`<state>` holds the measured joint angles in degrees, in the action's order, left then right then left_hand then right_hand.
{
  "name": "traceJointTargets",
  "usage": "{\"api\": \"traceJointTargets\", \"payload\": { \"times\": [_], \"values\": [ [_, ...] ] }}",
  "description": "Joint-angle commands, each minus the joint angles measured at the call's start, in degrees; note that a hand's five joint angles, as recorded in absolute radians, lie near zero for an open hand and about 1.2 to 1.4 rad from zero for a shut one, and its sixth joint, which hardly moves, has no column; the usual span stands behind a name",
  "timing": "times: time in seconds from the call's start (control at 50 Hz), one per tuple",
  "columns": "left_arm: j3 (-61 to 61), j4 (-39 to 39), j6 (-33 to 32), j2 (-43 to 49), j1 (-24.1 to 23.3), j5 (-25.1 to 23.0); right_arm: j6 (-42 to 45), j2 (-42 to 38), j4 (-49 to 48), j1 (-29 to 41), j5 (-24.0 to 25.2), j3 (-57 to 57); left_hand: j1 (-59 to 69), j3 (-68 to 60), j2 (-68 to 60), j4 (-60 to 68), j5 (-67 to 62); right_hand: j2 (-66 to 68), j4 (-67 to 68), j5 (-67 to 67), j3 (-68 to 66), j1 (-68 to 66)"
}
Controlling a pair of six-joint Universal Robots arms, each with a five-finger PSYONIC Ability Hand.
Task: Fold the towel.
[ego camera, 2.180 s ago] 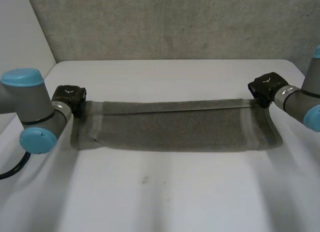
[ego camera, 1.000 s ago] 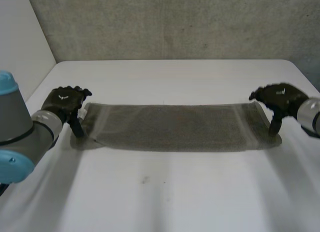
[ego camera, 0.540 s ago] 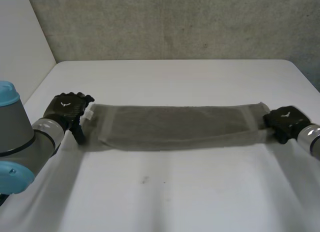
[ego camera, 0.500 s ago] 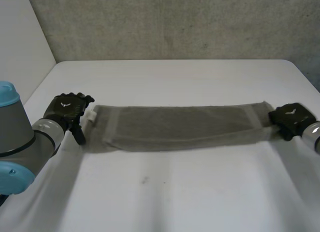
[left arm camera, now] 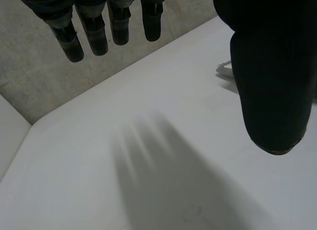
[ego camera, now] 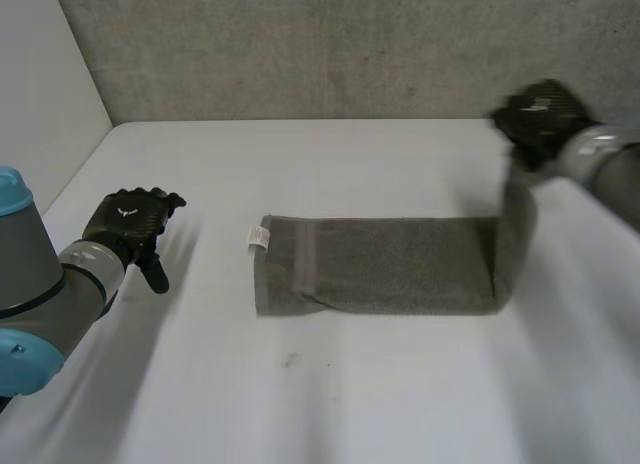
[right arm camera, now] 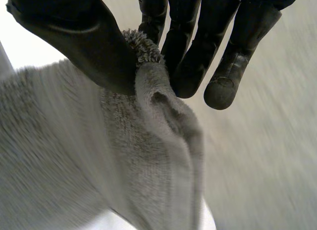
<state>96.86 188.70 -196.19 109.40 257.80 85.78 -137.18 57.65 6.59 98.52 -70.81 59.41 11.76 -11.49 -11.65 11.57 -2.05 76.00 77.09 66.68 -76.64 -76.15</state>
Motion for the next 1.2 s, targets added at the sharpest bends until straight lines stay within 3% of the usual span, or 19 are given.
{"api": "traceJointTargets", "payload": {
  "times": [0.02, 0.2, 0.32, 0.34, 0.36, 0.4, 0.48, 0.52, 0.64, 0.68, 0.86, 1.12, 1.16, 1.18, 1.2],
  "values": [
    [0.4, 0.0, 0.1, -0.8, -0.3, 0.0, -0.7, -6.8, -4.8, 24.1, -2.0, -3.4, 1.7, -1.9, -1.8, 1.8, -1.4, 4.0, 2.9, 3.3, -3.4, -3.9],
    [1.3, 1.1, 0.3, -0.9, -0.3, 0.0, 0.4, -15.7, -8.3, 38.3, -1.4, -2.7, 1.7, -1.9, -1.8, 1.8, -1.4, 4.0, 2.9, 3.3, -3.4, -3.9],
    [1.4, 1.2, 0.2, -0.9, -0.4, 0.0, 4.0, -17.3, -6.6, 39.5, -2.1, -1.7, 1.7, -1.9, -1.8, 1.8, -1.4, 4.0, 2.9, 3.3, -3.4, -3.9],
    [1.5, 1.2, 0.3, -0.9, -0.4, 0.0, 6.1, -17.0, -5.5, 39.5, -2.1, -1.0, 1.7, -1.9, -1.8, 1.8, -1.4, -21.9, -23.0, -22.6, 22.6, 22.1],
    [1.5, 1.2, 0.3, -0.9, -0.5, 0.0, 7.4, -16.2, -4.4, 39.0, -2.4, 0.2, 1.7, -1.9, -1.8, 1.8, -1.4, -61.5, -62.6, -62.2, 62.1, 61.6],
    [1.5, 1.2, 0.3, -0.9, -0.5, 0.0, 7.9, -14.2, -3.7, 38.8, -2.4, 1.3, 1.7, -1.9, -1.8, 1.8, -1.4, -66.0, -67.1, -66.7, 66.6, 66.1],
    [1.7, 1.2, 0.3, -1.1, -0.5, 0.0, 6.0, -8.9, -3.7, 36.5, -1.6, 5.2, 1.7, -1.9, -1.8, 1.8, -1.4, -66.0, -67.1, -66.7, 66.6, 66.1],
    [1.8, 1.2, 0.3, -1.2, -0.5, 0.0, 0.3, -3.8, -5.4, 30.8, -1.3, 10.5, 1.7, -1.9, -1.8, 1.8, -1.4, -66.0, -67.1, -66.7, 66.6, 66.1],
    [1.8, 1.2, 0.3, -1.2, -1.0, 0.0, -10.1, 3.9, -8.5, 23.9, -0.9, 19.3, 1.7, -1.9, -1.8, 1.8, -1.4, -66.0, -67.1, -66.7, 66.6, 66.1],
    [1.8, 1.2, 0.3, -1.2, -1.5, 0.0, -13.7, 6.2, -9.7, 18.7, -0.6, 24.9, 1.7, -1.9, -1.8, 1.8, -1.4, -66.0, -67.1, -66.7, 66.6, 66.1],
    [1.8, 1.5, 0.3, -1.2, -2.7, 0.1, -12.1, 5.3, -13.9, 11.5, 2.3, 33.6, 1.5, -1.8, -1.6, 1.7, -1.2, -65.1, -66.2, -65.8, 65.7, 65.2],
    [1.9, 2.2, 0.3, -1.2, -3.6, 0.2, -7.5, 0.4, -17.2, 4.5, 2.7, 35.3, 1.5, -1.8, -1.6, 1.7, -1.2, -28.6, -29.7, -29.3, 29.2, 28.7],
    [2.0, 2.2, 0.3, -1.1, -4.0, 0.3, -8.0, 0.2, -17.3, 4.1, 3.0, 35.3, 1.3, -1.6, -1.4, 1.5, -1.0, -13.2, -14.3, -13.9, 13.8, 13.3],
    [2.0, 2.2, 0.3, -1.1, -4.0, 0.3, -8.0, 0.2, -17.3, 4.1, 3.0, 35.3, 1.3, -1.6, -1.4, 1.5, -1.0, -13.1, -14.2, -13.8, 13.7, 13.2],
    [2.0, 2.2, 0.3, -1.1, -4.2, 0.3, -8.6, 0.2, -17.4, 3.8, 3.1, 35.5, 1.5, -1.8, -1.6, 1.7, -1.2, -1.6, -2.7, -2.3, 2.2, 1.8]
  ]
}}
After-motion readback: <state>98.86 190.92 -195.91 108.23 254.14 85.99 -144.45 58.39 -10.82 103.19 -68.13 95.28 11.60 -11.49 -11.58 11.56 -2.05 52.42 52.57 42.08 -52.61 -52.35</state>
